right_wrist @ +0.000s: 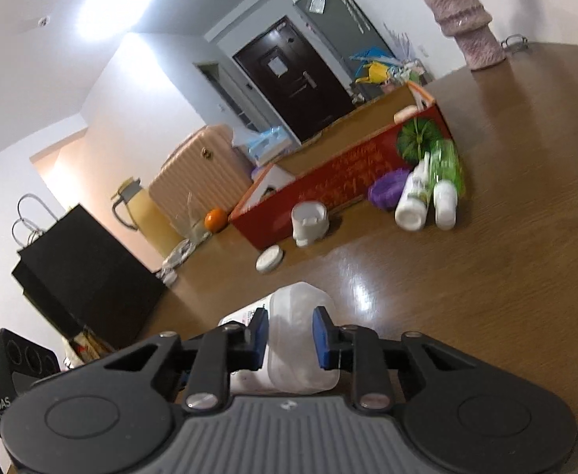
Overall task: Organize rigid objects
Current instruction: 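Carry the white bottle into the cardboard box and open the left gripper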
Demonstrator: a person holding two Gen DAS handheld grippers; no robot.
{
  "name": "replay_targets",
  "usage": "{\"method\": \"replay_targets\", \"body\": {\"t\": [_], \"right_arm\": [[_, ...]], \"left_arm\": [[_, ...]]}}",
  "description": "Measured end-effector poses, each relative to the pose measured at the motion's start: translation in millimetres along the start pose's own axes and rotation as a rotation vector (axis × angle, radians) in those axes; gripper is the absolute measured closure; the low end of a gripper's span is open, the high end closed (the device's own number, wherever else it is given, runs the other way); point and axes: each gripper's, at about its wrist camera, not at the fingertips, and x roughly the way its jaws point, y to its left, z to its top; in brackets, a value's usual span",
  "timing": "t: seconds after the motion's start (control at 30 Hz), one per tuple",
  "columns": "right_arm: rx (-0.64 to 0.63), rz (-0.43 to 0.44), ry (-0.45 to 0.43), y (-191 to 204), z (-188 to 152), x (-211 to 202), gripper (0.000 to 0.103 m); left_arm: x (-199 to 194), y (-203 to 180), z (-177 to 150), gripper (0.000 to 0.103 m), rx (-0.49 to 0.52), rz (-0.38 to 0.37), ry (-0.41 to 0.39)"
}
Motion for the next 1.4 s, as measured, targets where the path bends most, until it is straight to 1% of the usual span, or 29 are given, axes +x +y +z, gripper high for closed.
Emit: {"method": "replay_targets", "body": {"t": [0.07, 0.13, 0.23, 0.33, 0.47, 0.5, 0.57, 0.63, 0.67, 0.73, 0.83, 0.9, 0.97, 1.03, 1.13, 1.17, 1.2, 1.27, 1.33, 1.4], "right_arm": [[-0.010, 0.006, -0.020, 2.5, 16.2, 4.7, 0.079], [-0.034, 0.013, -0.035, 5.8, 34.5, 12.0, 0.079], [-0.077, 0.012, -0.053, 10.6, 70.4, 30.7, 0.079], [-0.101, 0.015, -0.067, 8.7, 110.2, 57.0, 0.079], [-0.099, 0.005, -0.086, -0.5, 173.9, 105.6, 0.079], [-0.094, -0.001, -0.086, -3.6, 187.4, 117.8, 0.079], [-0.088, -0.009, -0.067, -13.4, 217.4, 147.3, 0.079], [-0.045, -0.029, -0.035, -27.3, 242.4, 177.8, 0.079], [-0.027, -0.044, -0.011, -35.3, 254.7, 195.7, 0.079], [0.001, -0.074, 0.029, -49.9, 270.8, 226.6, 0.079], [0.026, -0.114, 0.094, -67.3, 283.1, 269.6, 0.080], [0.038, -0.143, 0.139, -76.4, 286.4, 295.5, 0.080], [0.048, -0.170, 0.171, -84.0, 284.1, 312.0, 0.080], [0.066, -0.185, 0.187, -90.5, 281.4, 322.8, 0.080], [0.076, -0.192, 0.197, -94.4, 276.5, 328.9, 0.080], [0.073, -0.194, 0.195, -94.3, 276.5, 327.8, 0.080], [0.073, -0.193, 0.190, -94.0, 277.5, 327.3, 0.080], [0.063, -0.195, 0.178, -90.2, 280.0, 320.3, 0.079], [0.048, -0.200, 0.165, -87.7, 285.1, 309.9, 0.079], [0.027, -0.210, 0.162, -84.8, 290.4, 295.0, 0.078]], "left_arm": [[7.4, -3.5, 18.7, 0.058, 0.029, -0.006, -0.037], [17.5, -3.6, 40.3, 0.058, 0.034, -0.018, -0.061], [37.7, -2.5, 75.7, 0.058, 0.037, -0.028, -0.070], [68.8, -2.4, 119.2, 0.059, 0.065, -0.007, -0.061], [123.8, 3.9, 181.5, 0.059, 0.062, 0.016, -0.032], [136.2, 6.6, 192.8, 0.059, 0.058, 0.025, -0.030], [168.9, 14.3, 217.1, 0.059, 0.074, 0.041, -0.009], [202.8, 26.5, 235.3, 0.059, 0.067, 0.058, 0.034], [224.1, 34.3, 245.3, 0.059, 0.072, 0.065, 0.081], [252.2, 48.8, 256.3, 0.059, 0.038, 0.095, 0.124], [283.9, 65.5, 261.7, 0.060, 0.047, 0.145, 0.159], [302.5, 76.2, 263.6, 0.060, 0.040, 0.166, 0.199], [314.9, 85.0, 262.2, 0.060, 0.024, 0.179, 0.232], [319.6, 88.9, 260.0, 0.060, 0.023, 0.190, 0.234], [319.6, 87.8, 258.9, 0.056, 0.032, 0.190, 0.231], [316.6, 86.9, 259.5, 0.053, 0.038, 0.193, 0.221], [314.2, 84.1, 260.1, 0.047, 0.047, 0.200, 0.209], [303.9, 78.2, 261.7, 0.046, 0.080, 0.222, 0.195], [291.3, 72.4, 265.2, 0.042, 0.117, 0.231, 0.194], [270.8, 64.4, 267.3, 0.039, 0.166, 0.258, 0.180]]}}
